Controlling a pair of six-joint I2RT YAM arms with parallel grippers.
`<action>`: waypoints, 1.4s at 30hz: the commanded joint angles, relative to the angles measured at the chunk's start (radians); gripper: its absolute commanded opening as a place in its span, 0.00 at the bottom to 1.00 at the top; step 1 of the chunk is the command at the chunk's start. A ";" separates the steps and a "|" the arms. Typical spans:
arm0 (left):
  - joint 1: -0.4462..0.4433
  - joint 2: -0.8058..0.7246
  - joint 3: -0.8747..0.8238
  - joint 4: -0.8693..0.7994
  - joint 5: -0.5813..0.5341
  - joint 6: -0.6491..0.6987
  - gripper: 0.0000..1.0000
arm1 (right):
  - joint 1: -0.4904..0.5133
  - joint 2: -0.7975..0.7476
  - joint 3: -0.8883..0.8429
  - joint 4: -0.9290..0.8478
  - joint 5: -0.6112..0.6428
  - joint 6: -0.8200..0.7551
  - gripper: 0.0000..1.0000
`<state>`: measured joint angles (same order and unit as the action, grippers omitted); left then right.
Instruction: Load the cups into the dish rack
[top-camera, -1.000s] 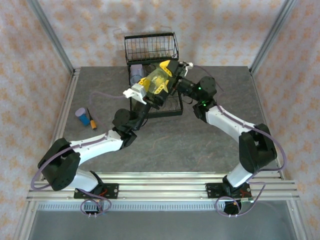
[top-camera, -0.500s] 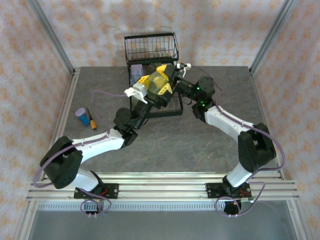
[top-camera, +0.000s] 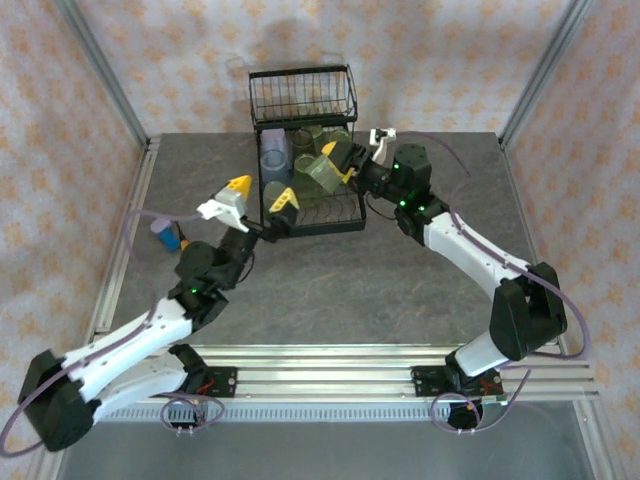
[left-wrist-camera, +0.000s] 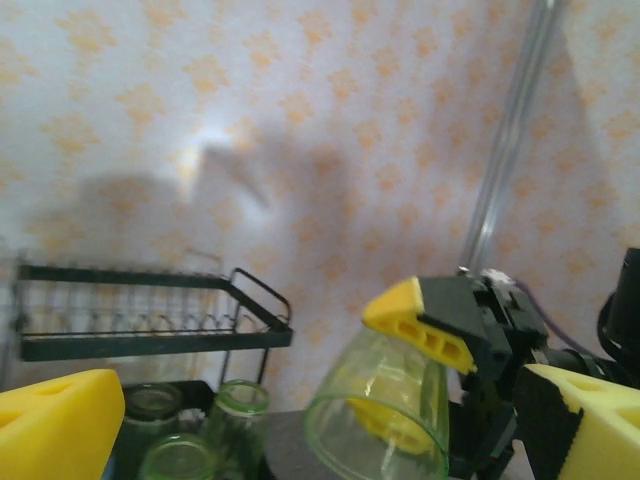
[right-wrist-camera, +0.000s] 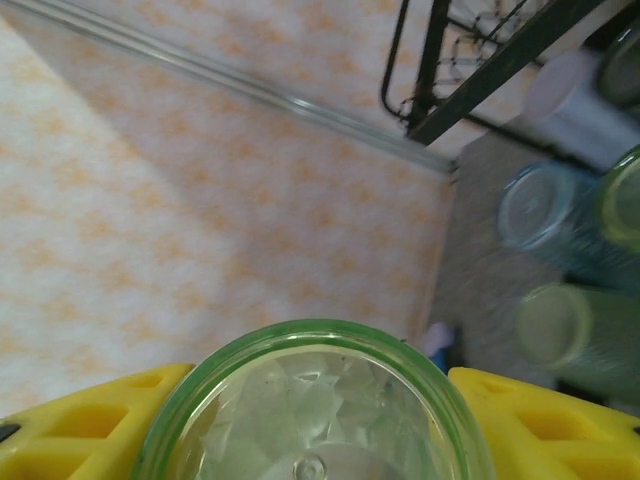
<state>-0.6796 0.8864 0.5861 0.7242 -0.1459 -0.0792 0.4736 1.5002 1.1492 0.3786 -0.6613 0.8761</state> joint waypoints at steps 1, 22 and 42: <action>0.008 -0.113 0.005 -0.311 -0.157 0.026 0.99 | 0.020 -0.026 0.038 -0.107 0.150 -0.246 0.58; 0.008 -0.295 0.049 -0.946 -0.499 -0.204 1.00 | 0.279 0.327 0.226 -0.120 0.816 -0.934 0.58; 0.008 -0.313 0.042 -0.939 -0.516 -0.217 0.99 | 0.313 0.468 0.058 0.201 0.941 -0.892 0.59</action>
<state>-0.6785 0.5659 0.6094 -0.2062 -0.6373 -0.2760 0.7891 1.9484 1.2221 0.4961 0.2283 -0.0368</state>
